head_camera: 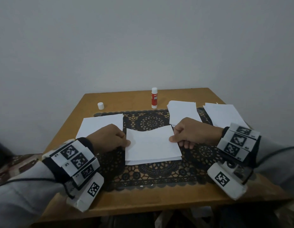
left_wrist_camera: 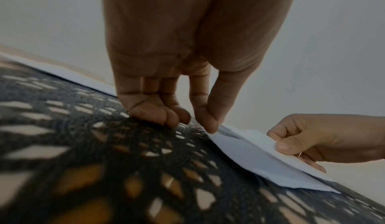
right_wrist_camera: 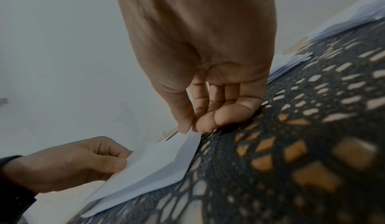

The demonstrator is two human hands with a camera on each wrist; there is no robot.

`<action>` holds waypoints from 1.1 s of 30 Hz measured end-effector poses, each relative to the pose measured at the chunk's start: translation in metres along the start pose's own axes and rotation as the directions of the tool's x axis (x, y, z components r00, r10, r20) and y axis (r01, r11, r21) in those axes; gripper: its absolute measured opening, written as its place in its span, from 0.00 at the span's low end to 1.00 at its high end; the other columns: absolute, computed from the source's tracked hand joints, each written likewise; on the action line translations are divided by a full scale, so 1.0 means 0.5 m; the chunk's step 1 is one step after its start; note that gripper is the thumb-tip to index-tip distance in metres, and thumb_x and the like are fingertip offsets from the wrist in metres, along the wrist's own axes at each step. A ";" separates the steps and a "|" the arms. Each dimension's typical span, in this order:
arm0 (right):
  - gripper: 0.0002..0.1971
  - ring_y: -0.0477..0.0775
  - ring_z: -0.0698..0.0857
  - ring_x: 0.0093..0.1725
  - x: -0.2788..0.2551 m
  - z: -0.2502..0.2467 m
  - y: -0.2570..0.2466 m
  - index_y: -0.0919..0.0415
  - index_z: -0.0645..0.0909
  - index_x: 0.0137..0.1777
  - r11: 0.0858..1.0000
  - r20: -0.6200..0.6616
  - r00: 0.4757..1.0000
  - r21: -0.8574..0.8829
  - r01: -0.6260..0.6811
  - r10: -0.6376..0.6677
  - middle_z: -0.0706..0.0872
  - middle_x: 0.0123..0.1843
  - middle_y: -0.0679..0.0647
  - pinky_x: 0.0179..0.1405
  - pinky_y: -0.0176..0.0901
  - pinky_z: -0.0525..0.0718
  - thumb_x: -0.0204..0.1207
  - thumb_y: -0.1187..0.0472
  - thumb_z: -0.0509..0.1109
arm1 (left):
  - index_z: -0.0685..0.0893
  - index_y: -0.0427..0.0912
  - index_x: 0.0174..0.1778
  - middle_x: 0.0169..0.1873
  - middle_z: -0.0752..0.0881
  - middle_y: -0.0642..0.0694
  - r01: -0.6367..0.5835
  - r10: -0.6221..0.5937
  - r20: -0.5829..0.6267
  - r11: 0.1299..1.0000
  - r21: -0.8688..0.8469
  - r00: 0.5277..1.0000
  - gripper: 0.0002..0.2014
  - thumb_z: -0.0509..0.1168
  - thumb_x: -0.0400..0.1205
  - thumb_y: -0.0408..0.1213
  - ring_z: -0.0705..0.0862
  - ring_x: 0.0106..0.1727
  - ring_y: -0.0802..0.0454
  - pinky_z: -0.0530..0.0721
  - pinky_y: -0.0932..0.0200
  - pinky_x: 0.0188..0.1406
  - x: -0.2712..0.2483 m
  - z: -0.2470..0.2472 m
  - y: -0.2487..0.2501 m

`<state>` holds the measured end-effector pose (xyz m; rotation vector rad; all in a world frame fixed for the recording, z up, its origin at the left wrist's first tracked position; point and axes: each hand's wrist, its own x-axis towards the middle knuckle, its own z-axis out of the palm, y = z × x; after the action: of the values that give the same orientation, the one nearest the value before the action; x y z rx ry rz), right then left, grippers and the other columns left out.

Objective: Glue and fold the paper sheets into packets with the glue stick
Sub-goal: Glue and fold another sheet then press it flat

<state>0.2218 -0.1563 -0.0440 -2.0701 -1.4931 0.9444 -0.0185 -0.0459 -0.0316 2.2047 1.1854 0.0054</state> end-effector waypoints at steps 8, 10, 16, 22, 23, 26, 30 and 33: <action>0.14 0.45 0.83 0.25 0.001 0.006 0.008 0.65 0.80 0.33 0.998 -0.031 0.999 -0.048 0.040 -0.042 0.86 0.29 0.54 0.27 0.35 0.82 0.77 0.58 0.75 | 0.84 0.48 0.22 0.20 0.79 0.58 -0.020 0.019 0.016 0.997 0.077 1.000 0.18 0.70 0.80 0.41 0.73 0.27 0.59 0.67 0.65 0.30 -0.002 0.001 0.005; 0.14 0.44 0.83 0.25 0.001 0.008 0.009 0.65 0.80 0.34 0.997 -0.041 0.998 -0.059 0.048 -0.050 0.86 0.29 0.53 0.27 0.34 0.82 0.77 0.58 0.75 | 0.83 0.49 0.21 0.22 0.79 0.57 -0.021 0.020 0.018 0.996 0.090 1.000 0.18 0.70 0.79 0.41 0.73 0.28 0.59 0.68 0.64 0.31 -0.001 0.002 0.006; 0.16 0.41 0.81 0.23 0.002 0.013 0.012 0.73 0.83 0.40 0.993 -0.063 0.995 -0.090 0.071 -0.077 0.86 0.29 0.54 0.25 0.32 0.81 0.77 0.58 0.76 | 0.83 0.48 0.22 0.24 0.80 0.55 -0.020 0.017 0.024 0.994 0.109 1.000 0.17 0.70 0.79 0.41 0.74 0.29 0.59 0.68 0.64 0.31 0.001 0.004 0.006; 0.14 0.40 0.81 0.23 0.003 0.012 0.013 0.69 0.82 0.37 0.990 -0.059 0.994 -0.111 0.083 -0.090 0.86 0.29 0.53 0.26 0.31 0.81 0.77 0.57 0.75 | 0.84 0.48 0.23 0.25 0.80 0.55 -0.022 0.019 0.030 0.992 0.121 0.999 0.17 0.70 0.79 0.41 0.74 0.31 0.58 0.69 0.64 0.31 0.002 0.006 0.006; 0.14 0.40 0.81 0.23 0.003 0.012 0.013 0.68 0.82 0.37 0.990 -0.059 0.994 -0.116 0.083 -0.090 0.86 0.29 0.53 0.26 0.31 0.81 0.77 0.57 0.75 | 0.84 0.48 0.23 0.25 0.80 0.55 -0.022 0.019 0.030 0.992 0.122 0.999 0.16 0.70 0.79 0.41 0.74 0.31 0.58 0.69 0.64 0.32 0.003 0.007 0.006; 0.14 0.41 0.81 0.23 0.003 0.013 0.013 0.67 0.82 0.36 0.988 -0.065 0.994 -0.131 0.080 -0.089 0.86 0.29 0.52 0.25 0.31 0.80 0.77 0.57 0.76 | 0.85 0.47 0.24 0.26 0.81 0.55 -0.017 0.014 0.024 0.992 0.128 1.000 0.16 0.70 0.79 0.41 0.75 0.32 0.58 0.69 0.65 0.31 0.005 0.008 0.006; 0.14 0.40 0.81 0.21 0.005 0.014 0.011 0.68 0.82 0.36 0.984 -0.070 0.994 -0.162 0.077 -0.090 0.85 0.27 0.52 0.24 0.30 0.80 0.76 0.57 0.76 | 0.86 0.46 0.28 0.29 0.82 0.55 -0.018 0.013 0.033 0.988 0.154 0.999 0.13 0.70 0.79 0.43 0.77 0.34 0.58 0.69 0.66 0.31 0.007 0.009 0.008; 0.15 0.40 0.78 0.18 0.004 0.015 0.006 0.68 0.82 0.35 0.976 -0.079 0.992 -0.205 0.079 -0.097 0.83 0.25 0.52 0.23 0.28 0.78 0.76 0.57 0.76 | 0.86 0.45 0.30 0.30 0.83 0.54 -0.031 0.026 0.031 0.982 0.186 0.999 0.13 0.69 0.80 0.43 0.77 0.35 0.58 0.69 0.67 0.31 0.006 0.010 0.010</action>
<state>0.2187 -0.1557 -0.0520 -2.1333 -1.6774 0.6829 -0.0115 -0.0482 -0.0337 2.3756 1.1803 -0.1304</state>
